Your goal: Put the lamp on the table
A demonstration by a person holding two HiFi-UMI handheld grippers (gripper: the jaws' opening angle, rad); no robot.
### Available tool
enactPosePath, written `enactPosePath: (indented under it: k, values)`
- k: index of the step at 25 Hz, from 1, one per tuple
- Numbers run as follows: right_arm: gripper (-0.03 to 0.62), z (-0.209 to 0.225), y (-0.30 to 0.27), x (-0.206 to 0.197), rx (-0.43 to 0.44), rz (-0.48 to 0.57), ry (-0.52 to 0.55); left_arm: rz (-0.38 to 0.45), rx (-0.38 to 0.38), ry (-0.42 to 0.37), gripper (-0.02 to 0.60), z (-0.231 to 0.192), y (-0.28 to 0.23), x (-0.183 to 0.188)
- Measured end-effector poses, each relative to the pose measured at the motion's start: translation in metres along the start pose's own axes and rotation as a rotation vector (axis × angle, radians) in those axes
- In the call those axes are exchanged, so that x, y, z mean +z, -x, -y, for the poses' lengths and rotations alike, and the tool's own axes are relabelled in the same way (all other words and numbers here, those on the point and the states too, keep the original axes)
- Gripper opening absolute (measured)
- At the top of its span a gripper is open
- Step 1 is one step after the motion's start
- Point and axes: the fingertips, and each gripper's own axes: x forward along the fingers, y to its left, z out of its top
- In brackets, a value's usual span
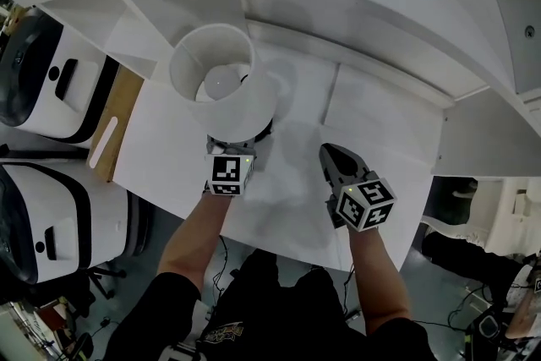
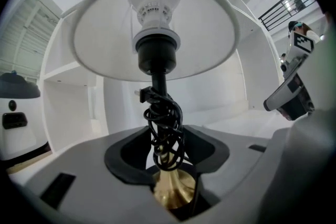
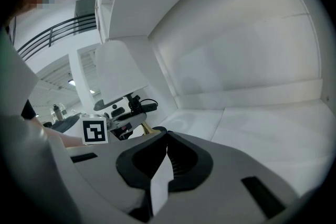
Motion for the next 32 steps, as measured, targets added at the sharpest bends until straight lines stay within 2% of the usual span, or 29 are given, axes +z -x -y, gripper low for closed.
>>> enactPosePath:
  k: [9, 10, 11, 12, 13, 18, 25, 32]
  values:
    - [0.025, -0.018, 0.025, 0.005, 0.068, 0.009, 0.03, -0.073, 0.097, 0.095, 0.166, 0.013, 0.07, -0.015]
    - [0.025, -0.022, 0.029, 0.007, 0.08, 0.013, 0.04, -0.083, 0.108, 0.105, 0.141, 0.015, 0.08, -0.013]
    - [0.025, -0.026, 0.034, 0.009, 0.091, 0.016, 0.049, -0.094, 0.117, 0.116, 0.068, 0.019, 0.091, -0.011]
    - [0.025, -0.031, 0.04, 0.01, 0.102, 0.019, 0.056, -0.106, 0.123, 0.128, 0.027, 0.025, 0.103, -0.009]
    - [0.025, -0.035, 0.047, 0.011, 0.112, 0.021, 0.063, -0.12, 0.126, 0.139, 0.008, 0.032, 0.114, -0.007]
    - [0.025, -0.054, 0.079, 0.021, 0.187, 0.047, 0.121, -0.141, 0.15, 0.191, 0.007, 0.067, 0.156, 0.024]
    - [0.025, -0.079, 0.152, 0.02, 0.267, 0.066, 0.183, -0.159, 0.097, 0.241, 0.007, 0.147, 0.216, 0.068]
    - [0.025, -0.093, 0.214, -0.003, 0.348, 0.047, 0.236, -0.143, 0.128, 0.245, 0.007, 0.211, 0.279, 0.088]
